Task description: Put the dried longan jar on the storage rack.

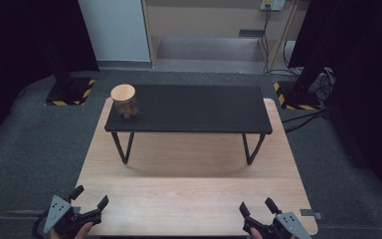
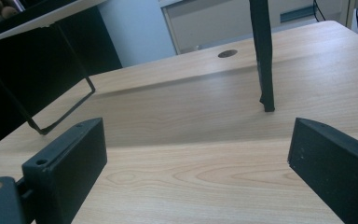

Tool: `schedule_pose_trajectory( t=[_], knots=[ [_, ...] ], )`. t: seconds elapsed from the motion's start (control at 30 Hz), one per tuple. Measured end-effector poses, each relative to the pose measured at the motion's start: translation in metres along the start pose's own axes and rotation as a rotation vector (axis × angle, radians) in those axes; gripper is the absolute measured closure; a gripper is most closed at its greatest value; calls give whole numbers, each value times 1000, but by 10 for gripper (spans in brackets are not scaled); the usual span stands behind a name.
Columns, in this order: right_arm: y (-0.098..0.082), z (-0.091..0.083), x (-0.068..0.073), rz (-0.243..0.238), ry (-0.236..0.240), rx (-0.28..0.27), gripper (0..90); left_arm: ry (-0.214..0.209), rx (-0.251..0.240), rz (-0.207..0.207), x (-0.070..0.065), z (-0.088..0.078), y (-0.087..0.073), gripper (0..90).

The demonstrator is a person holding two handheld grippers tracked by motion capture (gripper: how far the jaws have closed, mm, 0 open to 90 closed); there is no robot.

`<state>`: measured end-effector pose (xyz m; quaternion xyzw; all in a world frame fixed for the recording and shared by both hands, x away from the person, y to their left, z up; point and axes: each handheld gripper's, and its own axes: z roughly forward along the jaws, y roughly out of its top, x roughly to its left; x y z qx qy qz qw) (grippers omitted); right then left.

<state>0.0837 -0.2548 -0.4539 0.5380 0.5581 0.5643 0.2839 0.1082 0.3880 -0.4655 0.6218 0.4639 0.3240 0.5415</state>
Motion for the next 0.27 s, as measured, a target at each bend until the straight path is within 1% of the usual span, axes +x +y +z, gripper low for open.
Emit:
schedule_pose_trajectory(
  t=[0.17, 0.27],
  knots=[
    [0, -8, 8, -4, 13, -27, 35, -7, -1, 21, -2, -2, 3, 15],
    [4, -10, 14, -14, 43, -44, 31, -12, -9, 23, -2, -6, 5, 15]
  ],
)
